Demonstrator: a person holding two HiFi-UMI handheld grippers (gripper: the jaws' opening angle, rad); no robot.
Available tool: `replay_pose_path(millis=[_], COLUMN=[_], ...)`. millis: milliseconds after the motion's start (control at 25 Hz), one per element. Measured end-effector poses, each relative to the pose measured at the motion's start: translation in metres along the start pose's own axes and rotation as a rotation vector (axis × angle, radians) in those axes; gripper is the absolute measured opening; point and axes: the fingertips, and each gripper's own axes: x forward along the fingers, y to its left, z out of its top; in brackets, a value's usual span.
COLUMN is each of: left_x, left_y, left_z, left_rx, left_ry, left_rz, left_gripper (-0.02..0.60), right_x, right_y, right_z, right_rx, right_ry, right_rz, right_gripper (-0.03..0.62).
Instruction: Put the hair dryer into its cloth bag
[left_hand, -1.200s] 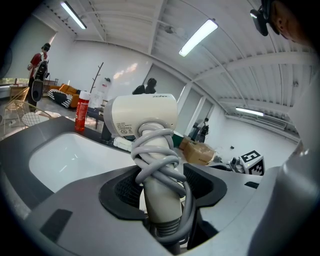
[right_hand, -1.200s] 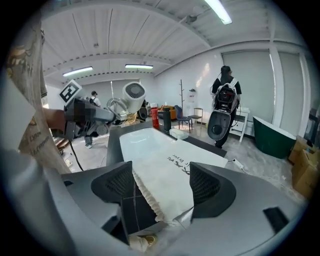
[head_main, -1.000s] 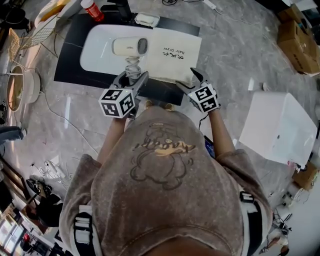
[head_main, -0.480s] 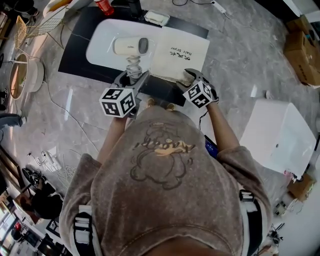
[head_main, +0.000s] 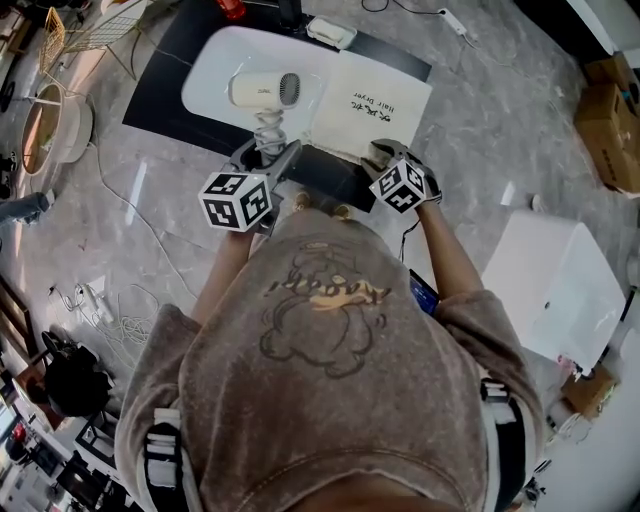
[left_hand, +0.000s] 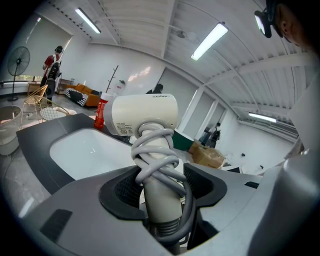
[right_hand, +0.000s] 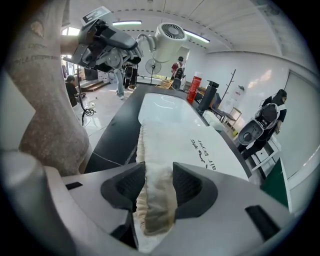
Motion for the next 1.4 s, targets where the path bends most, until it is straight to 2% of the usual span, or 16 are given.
replay_pose_path(millis=[320, 560, 920, 1400], left_x=[-0.003, -0.003, 0.002, -0.009], left_y=[0.0, -0.003, -0.015, -0.034], left_z=[-0.003, -0.005, -0.009, -0.035], left_rx=[-0.006, -0.005, 0.012, 0.039], left_ry=[-0.003, 0.008, 0.025, 0.129], left_rz=[-0.002, -0.017, -0.069, -0.156], left_gripper=[0.262, 0.262, 0.261, 0.261], right_x=[-0.003, -0.014, -0.033, -0.038], right_y=[-0.003, -0.019, -0.044, -0.077], right_z=[0.003, 0.015, 0.035, 0.053], right_rx=[0.031, 0.144, 0.323, 0.462], right_ry=[-0.013, -0.07, -0.161, -0.204], right_rz=[0.0, -0.026, -0.059, -0.044], right_gripper=[0.095, 0.054, 0.046, 0.046])
